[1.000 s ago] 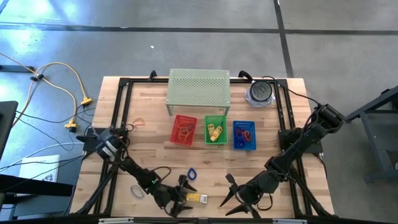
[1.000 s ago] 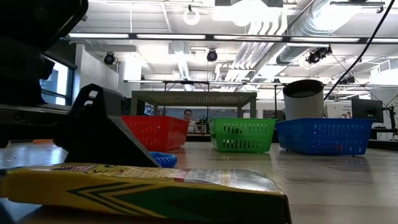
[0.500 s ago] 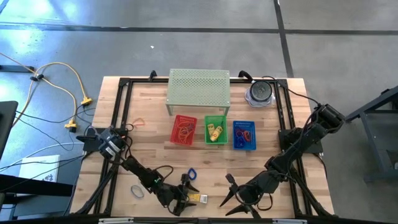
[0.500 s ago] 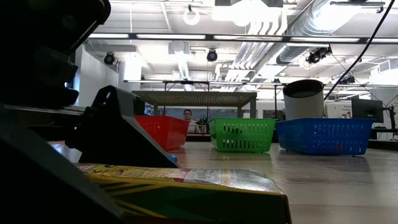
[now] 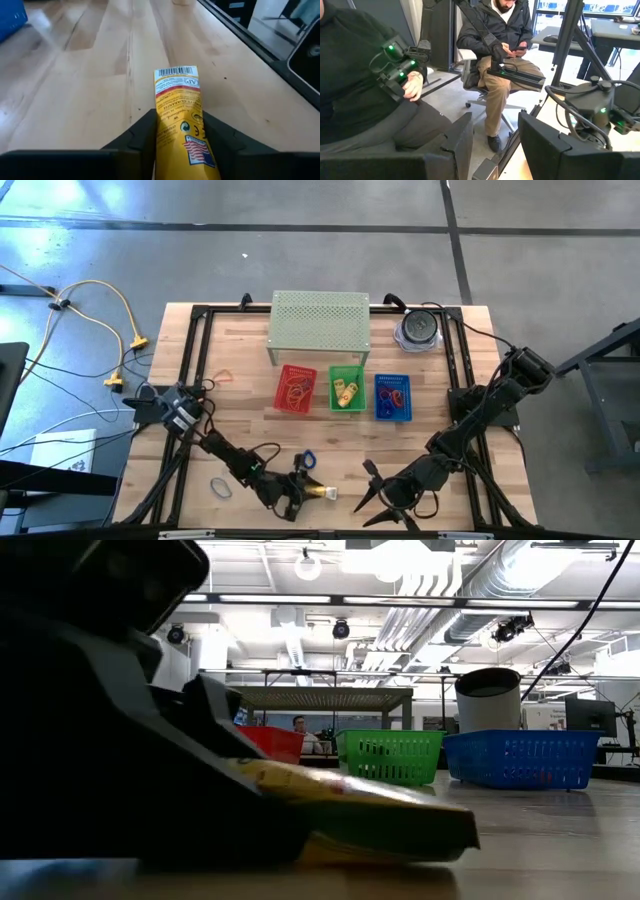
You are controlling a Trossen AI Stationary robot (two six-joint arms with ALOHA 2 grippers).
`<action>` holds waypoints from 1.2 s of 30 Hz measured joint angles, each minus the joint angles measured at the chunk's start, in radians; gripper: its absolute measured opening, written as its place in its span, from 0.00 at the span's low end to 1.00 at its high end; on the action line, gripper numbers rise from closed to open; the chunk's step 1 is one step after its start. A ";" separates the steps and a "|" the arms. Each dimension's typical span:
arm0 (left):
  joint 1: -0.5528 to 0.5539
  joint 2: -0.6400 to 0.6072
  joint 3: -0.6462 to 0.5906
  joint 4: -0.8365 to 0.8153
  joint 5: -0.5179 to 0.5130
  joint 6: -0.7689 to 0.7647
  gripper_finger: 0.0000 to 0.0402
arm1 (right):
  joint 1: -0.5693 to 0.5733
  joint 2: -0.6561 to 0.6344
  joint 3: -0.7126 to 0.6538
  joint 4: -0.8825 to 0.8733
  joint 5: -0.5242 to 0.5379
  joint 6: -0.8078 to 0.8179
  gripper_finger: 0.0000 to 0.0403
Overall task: Pick & Place Office Desk Supplies
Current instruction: Put the yellow crayon box into the green bin
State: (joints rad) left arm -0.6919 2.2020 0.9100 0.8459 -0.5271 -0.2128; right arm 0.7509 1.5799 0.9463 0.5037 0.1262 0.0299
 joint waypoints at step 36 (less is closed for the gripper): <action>0.444 -0.414 0.179 -0.581 -0.198 -0.189 0.27 | 0.094 0.000 0.000 0.044 0.002 -0.061 0.36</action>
State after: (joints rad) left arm -0.2478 1.7879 1.0889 0.2651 -0.7250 -0.4018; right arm 0.8448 1.5799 0.9463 0.5480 0.1285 -0.0311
